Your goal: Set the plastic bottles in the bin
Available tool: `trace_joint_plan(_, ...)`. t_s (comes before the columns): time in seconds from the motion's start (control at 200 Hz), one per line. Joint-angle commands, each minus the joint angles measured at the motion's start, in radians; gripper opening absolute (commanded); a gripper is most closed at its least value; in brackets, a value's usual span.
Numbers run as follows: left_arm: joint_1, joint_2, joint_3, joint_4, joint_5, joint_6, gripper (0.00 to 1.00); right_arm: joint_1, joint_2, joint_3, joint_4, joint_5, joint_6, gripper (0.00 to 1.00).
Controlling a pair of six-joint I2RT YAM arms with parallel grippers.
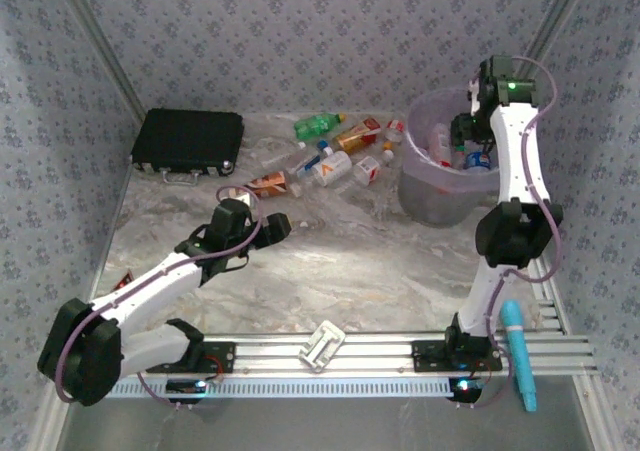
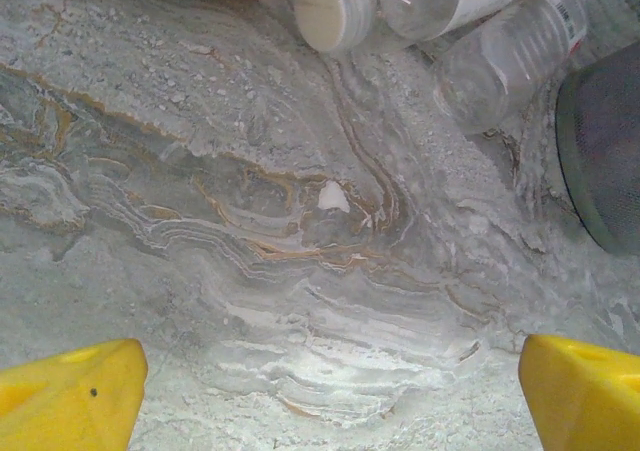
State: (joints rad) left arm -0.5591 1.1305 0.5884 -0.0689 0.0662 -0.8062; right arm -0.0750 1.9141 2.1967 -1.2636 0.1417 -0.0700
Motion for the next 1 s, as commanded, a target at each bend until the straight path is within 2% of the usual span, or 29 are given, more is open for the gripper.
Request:
trace_joint_plan(0.0, 0.016, 0.019, 0.052, -0.007, 0.014, -0.033, 0.97, 0.014, -0.085, 0.038, -0.050, 0.007, 0.020, 0.78)
trace_joint_plan(0.23, 0.058, 0.053, 0.107, -0.062, -0.041, -0.103, 0.98, 0.039, -0.210, -0.016, -0.021, -0.029, 0.054, 0.80)
trace_joint_plan(0.31, 0.074, 0.066, 0.127, -0.075, -0.074, -0.133, 0.99, 0.044, -0.278, -0.082, 0.031, -0.114, 0.071, 0.81)
trace_joint_plan(0.455, 0.134, 0.123, 0.184, -0.134, -0.141, -0.230, 0.97, 0.070, -0.428, -0.267, 0.180, -0.340, 0.136, 0.82)
trace_joint_plan(0.625, 0.178, 0.210, 0.227, -0.127, -0.152, -0.432, 0.95, 0.136, -0.568, -0.462, 0.303, -0.447, 0.194, 0.83)
trace_joint_plan(0.825, 0.224, 0.295, 0.265, -0.081, -0.182, -0.537, 0.97, 0.191, -0.659, -0.599, 0.303, -0.486, 0.211, 0.83)
trace_joint_plan(0.994, 0.274, 0.394, 0.298, -0.011, -0.130, -0.617, 0.97, 0.201, -0.729, -0.692, 0.320, -0.517, 0.230, 0.83)
